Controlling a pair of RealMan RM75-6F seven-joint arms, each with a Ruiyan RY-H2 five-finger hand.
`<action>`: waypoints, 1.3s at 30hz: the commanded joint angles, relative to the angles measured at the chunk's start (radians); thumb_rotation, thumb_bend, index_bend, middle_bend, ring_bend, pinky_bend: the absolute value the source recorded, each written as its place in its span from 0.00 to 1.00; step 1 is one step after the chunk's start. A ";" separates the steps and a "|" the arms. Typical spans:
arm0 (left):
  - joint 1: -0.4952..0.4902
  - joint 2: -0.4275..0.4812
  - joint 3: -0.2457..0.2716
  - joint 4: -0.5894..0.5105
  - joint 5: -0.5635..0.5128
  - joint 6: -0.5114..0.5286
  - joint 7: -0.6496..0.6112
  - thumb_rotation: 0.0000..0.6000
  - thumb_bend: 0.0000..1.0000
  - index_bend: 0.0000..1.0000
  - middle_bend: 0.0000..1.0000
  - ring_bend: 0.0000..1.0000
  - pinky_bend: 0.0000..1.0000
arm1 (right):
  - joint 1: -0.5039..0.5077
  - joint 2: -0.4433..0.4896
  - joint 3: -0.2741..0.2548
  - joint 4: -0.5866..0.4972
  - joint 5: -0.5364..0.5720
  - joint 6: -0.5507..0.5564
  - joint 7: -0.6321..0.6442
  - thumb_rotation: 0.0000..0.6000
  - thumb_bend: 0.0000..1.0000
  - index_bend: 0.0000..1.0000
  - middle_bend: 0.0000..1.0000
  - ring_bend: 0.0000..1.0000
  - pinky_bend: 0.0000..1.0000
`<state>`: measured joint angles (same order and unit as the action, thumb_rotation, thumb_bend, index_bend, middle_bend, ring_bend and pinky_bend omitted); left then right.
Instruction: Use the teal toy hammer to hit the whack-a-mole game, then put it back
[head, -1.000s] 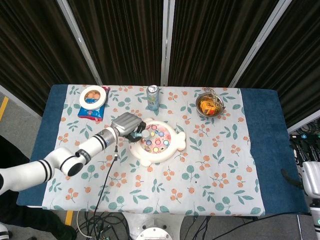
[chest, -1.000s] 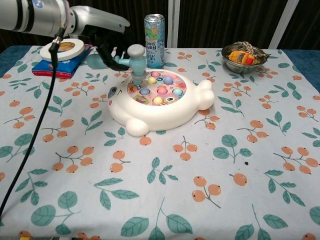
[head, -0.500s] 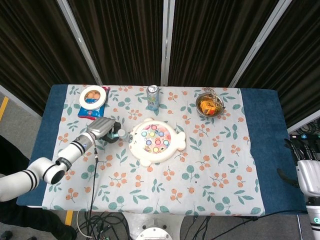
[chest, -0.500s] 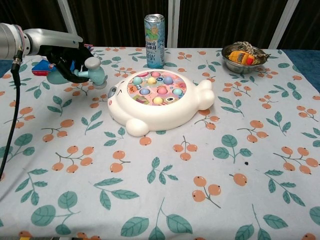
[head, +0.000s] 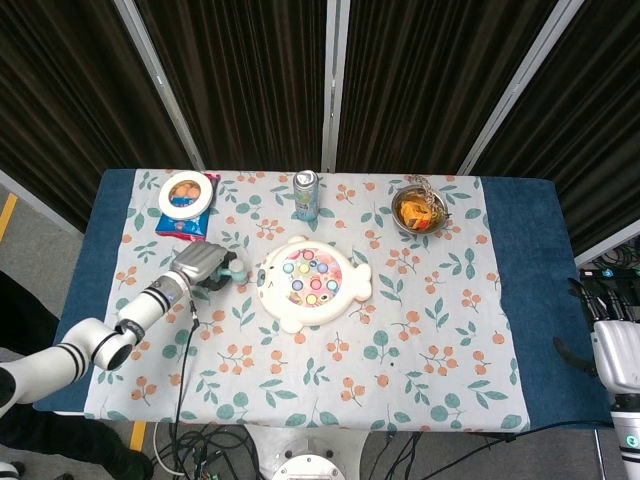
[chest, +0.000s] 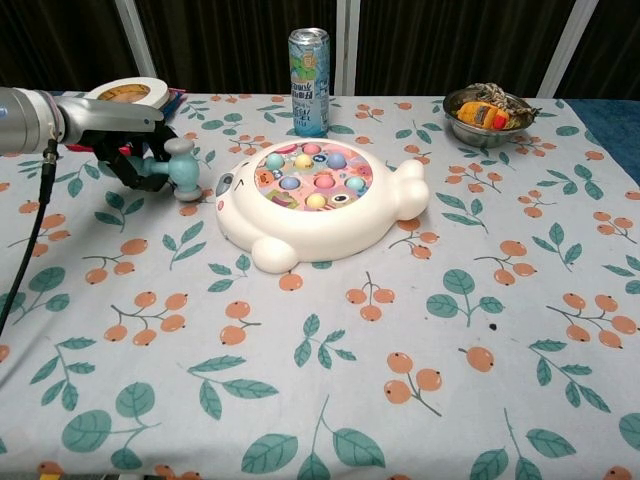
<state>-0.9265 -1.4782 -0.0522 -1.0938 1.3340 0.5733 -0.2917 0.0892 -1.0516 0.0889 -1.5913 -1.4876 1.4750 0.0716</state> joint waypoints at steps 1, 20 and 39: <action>0.003 -0.002 0.000 0.003 0.005 0.004 0.005 0.93 0.55 0.39 0.46 0.28 0.44 | 0.000 -0.001 0.000 0.000 0.001 0.000 0.000 1.00 0.18 0.10 0.24 0.05 0.11; 0.049 0.024 0.016 -0.048 0.050 0.085 0.053 0.95 0.37 0.32 0.38 0.23 0.39 | -0.003 -0.002 0.000 0.003 0.002 0.005 0.005 1.00 0.18 0.10 0.24 0.05 0.11; 0.091 0.038 0.030 -0.067 0.085 0.138 0.021 1.00 0.33 0.39 0.43 0.23 0.40 | -0.007 -0.004 -0.002 0.001 -0.003 0.012 0.006 1.00 0.18 0.10 0.24 0.06 0.11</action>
<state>-0.8363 -1.4406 -0.0222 -1.1606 1.4193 0.7121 -0.2704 0.0820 -1.0553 0.0865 -1.5899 -1.4905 1.4865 0.0776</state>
